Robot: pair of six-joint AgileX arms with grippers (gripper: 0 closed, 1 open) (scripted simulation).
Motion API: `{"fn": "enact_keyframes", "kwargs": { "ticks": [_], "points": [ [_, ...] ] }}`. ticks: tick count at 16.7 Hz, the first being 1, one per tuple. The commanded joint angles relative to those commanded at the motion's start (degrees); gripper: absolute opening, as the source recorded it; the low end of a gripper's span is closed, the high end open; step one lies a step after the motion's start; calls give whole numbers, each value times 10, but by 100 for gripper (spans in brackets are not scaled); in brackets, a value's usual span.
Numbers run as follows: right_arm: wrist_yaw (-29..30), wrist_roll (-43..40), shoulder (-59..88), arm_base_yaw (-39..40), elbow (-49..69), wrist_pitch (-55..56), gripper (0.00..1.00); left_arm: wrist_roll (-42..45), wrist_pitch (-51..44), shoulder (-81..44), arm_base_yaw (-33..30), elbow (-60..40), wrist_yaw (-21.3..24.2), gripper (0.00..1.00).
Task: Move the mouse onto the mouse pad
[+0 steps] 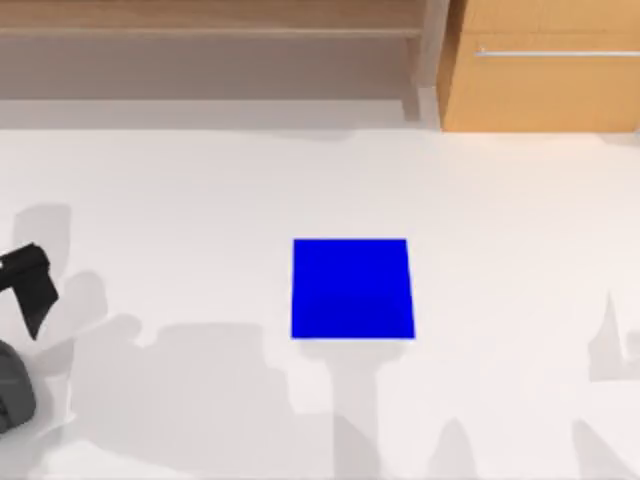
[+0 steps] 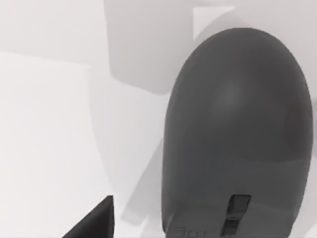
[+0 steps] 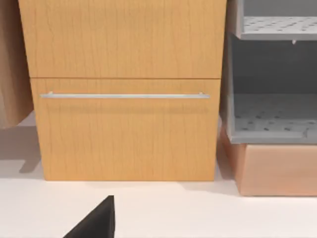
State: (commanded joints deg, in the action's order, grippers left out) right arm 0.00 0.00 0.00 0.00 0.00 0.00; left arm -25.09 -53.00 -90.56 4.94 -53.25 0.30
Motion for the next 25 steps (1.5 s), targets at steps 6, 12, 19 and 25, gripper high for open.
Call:
{"fn": "enact_keyframes", "kwargs": {
  "ticks": [6,12,19,25],
  "points": [
    [0,0,0,0,0,0,100,2,168,-77,1,85,0,100],
    [0,0,0,0,0,0,100,3,185,-88,1,96,0,100],
    [0,0,0,0,0,0,100,3,185,-88,1,96,0,47],
    [0,0,0,0,0,0,100,3,185,-88,1,96,0,2]
  ]
}}
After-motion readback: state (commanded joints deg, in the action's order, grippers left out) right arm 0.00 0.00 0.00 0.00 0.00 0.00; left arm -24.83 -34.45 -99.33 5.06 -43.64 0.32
